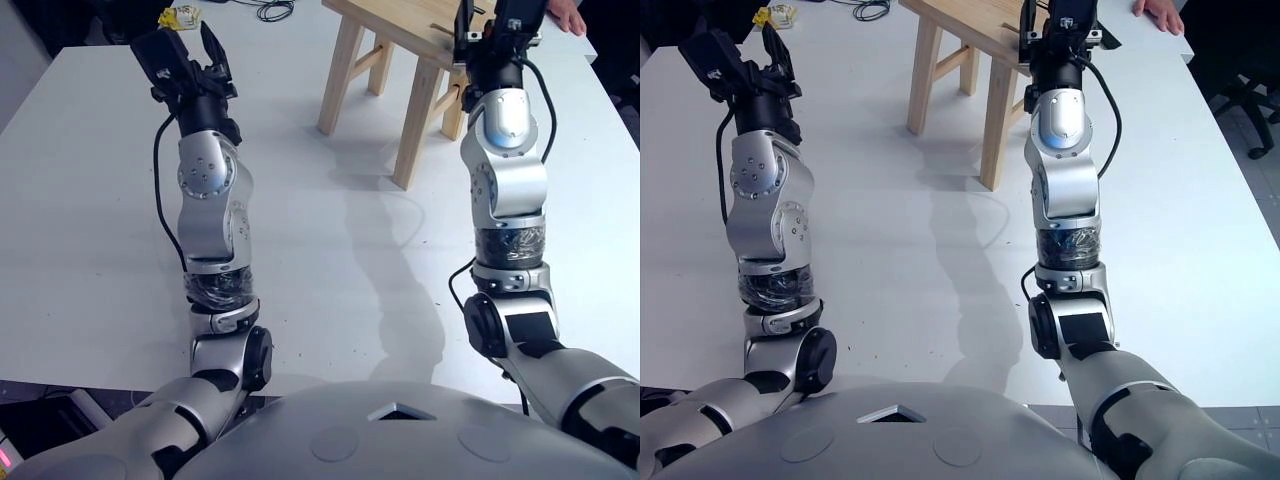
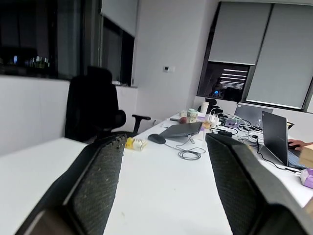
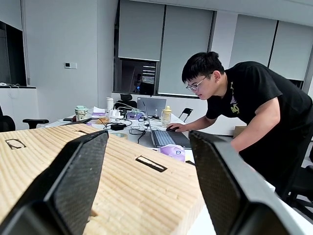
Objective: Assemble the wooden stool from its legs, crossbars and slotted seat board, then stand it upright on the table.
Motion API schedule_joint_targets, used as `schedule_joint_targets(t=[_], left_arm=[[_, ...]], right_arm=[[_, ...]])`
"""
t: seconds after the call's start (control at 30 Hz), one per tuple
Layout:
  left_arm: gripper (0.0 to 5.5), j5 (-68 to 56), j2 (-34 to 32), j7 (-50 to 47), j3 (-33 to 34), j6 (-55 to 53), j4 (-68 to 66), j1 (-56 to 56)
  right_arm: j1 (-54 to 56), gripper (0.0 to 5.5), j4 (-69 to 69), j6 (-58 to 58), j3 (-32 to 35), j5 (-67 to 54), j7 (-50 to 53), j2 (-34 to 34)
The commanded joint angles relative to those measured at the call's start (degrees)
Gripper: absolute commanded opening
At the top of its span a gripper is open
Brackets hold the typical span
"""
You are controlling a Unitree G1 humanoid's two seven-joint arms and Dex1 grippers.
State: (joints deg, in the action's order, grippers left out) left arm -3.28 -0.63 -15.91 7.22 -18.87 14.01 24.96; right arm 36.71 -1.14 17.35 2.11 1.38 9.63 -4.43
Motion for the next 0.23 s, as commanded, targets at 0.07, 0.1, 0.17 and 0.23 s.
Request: schedule_joint_targets(t=[0.07,0.1,0.17,0.23], left_arm=[[3.01,1.1,-0.9,2.8,-1.9,-0.7,1.7,-1.4],[3.01,1.1,-0.7,3.0,-1.8,-0.5,2.5,-2.1],[3.01,0.9,0.3,2.0,-1.0,-0.1,2.7,-2.5],[3.01,2.1,-0.2,2.3,-1.8,-0.1,2.6,-2.6]], right_arm=[[1.1,3.03,-0.9,-3.0,-1.8,1.9,-0.8,0.5],[1.4,3.03,-1.5,-3.4,-1.9,2.0,-0.6,0.9],[1.8,3.03,-2.3,-4.0,-1.5,1.9,-0.3,1.4],[1.6,3.03,-2.1,-4.7,-1.4,2.1,0.1,1.6]])
